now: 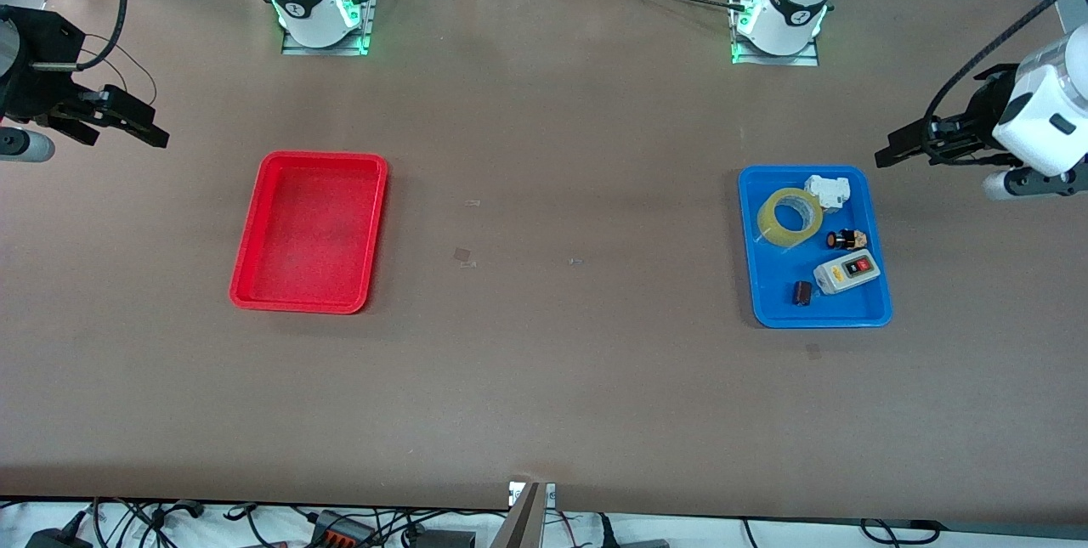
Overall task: Place and move tape with both arms
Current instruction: 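Reach the left gripper down over the yellow tape roll in the blue tray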
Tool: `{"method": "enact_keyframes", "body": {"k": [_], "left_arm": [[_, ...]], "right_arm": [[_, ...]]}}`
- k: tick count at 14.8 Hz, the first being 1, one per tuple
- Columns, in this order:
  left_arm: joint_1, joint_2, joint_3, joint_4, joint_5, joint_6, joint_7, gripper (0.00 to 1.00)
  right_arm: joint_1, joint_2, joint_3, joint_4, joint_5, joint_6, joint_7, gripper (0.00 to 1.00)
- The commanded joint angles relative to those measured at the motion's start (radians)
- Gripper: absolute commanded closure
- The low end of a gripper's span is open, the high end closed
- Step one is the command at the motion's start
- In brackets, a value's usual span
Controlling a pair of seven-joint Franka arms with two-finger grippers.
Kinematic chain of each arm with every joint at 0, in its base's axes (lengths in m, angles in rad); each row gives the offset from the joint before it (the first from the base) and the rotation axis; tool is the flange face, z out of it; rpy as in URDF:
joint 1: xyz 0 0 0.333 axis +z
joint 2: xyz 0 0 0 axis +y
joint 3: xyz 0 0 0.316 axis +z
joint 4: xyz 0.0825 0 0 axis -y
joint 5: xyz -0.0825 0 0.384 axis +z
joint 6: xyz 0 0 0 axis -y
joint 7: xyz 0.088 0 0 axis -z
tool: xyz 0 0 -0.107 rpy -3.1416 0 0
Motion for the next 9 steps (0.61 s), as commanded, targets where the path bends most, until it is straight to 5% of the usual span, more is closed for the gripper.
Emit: {"method": "enact_keyframes", "body": {"k": [1,5,9], "left_arm": [[0.024,0.018,0.011,0.005,0.013,-0.055,0.000,0.00],[0.038,0.049,0.011,-0.061,0.015,-0.037,-0.009,0.00],[0.039,0.032,0.004,-0.273,0.016,0.153,0.001,0.00]], "right_arm": [[-0.004,-0.005,0.002,0.000,0.008,-0.001,-0.014,0.01],[-0.004,-0.005,0.002,0.000,0.008,0.001,-0.014,0.01],[-0.004,-0.005,0.002,0.000,0.010,0.002,-0.014,0.01]]}}
